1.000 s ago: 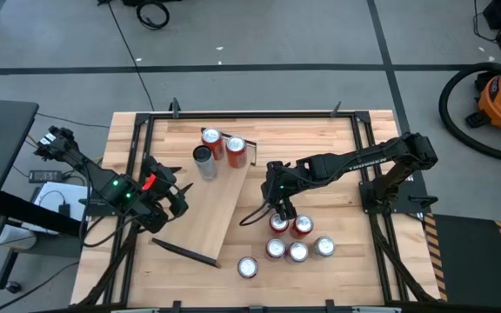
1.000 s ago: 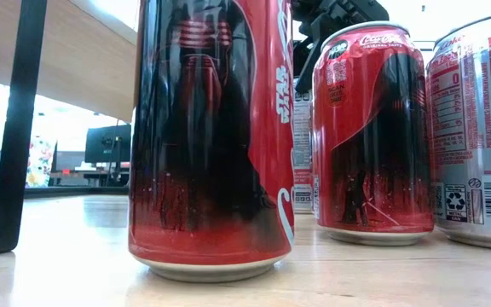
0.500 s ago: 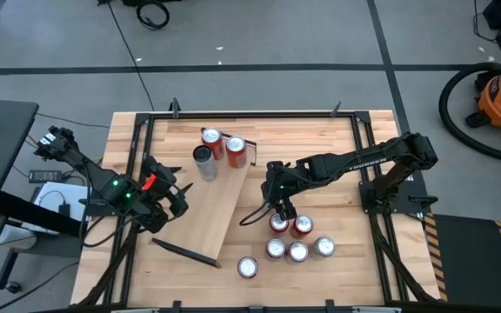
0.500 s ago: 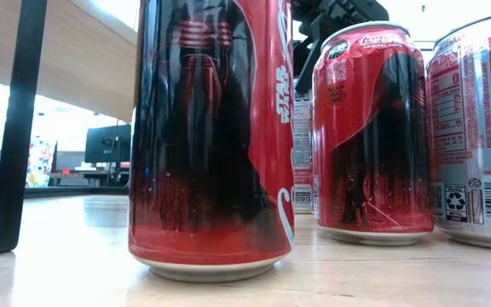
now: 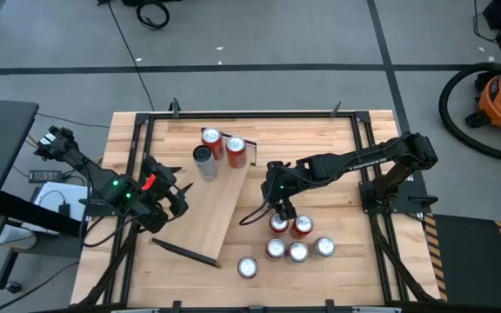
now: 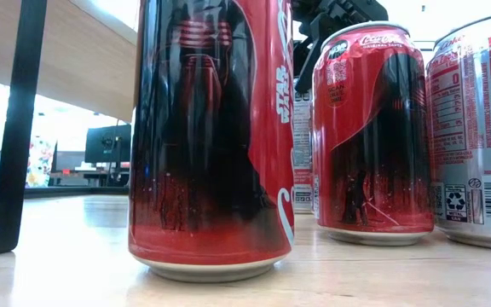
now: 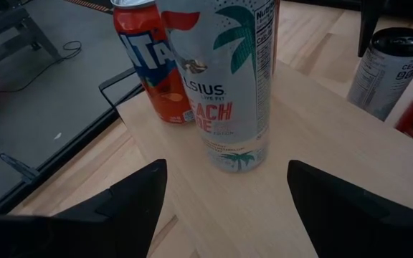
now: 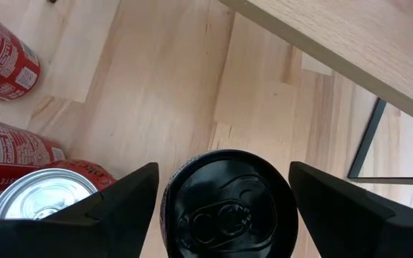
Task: Place canned beverage on shelf
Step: Put the white soda can on the shelf
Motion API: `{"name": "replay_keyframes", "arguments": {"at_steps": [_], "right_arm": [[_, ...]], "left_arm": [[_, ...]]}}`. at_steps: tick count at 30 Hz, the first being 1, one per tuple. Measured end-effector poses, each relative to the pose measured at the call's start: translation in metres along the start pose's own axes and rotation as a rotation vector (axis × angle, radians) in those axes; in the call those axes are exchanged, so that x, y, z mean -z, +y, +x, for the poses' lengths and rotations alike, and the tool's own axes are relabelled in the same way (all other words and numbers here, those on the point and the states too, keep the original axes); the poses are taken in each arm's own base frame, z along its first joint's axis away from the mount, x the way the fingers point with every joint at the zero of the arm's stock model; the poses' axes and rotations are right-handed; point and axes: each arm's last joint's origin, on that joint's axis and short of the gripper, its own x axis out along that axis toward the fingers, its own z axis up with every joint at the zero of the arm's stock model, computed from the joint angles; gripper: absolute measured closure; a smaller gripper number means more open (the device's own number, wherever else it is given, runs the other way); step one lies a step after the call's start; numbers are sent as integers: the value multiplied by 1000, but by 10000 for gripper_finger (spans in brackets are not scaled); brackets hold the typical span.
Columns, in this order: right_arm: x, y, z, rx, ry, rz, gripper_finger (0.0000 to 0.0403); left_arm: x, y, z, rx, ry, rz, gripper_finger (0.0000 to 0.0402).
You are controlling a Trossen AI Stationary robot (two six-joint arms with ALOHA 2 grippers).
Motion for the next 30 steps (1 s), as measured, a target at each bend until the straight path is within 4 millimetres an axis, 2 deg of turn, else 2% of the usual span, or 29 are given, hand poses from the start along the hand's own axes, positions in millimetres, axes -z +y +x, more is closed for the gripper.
{"name": "replay_keyframes", "arguments": {"at_steps": [30], "right_arm": [[0, 0, 0, 0, -1, 7, 80]], "left_arm": [[0, 0, 0, 2, -1, -3, 100]]}}
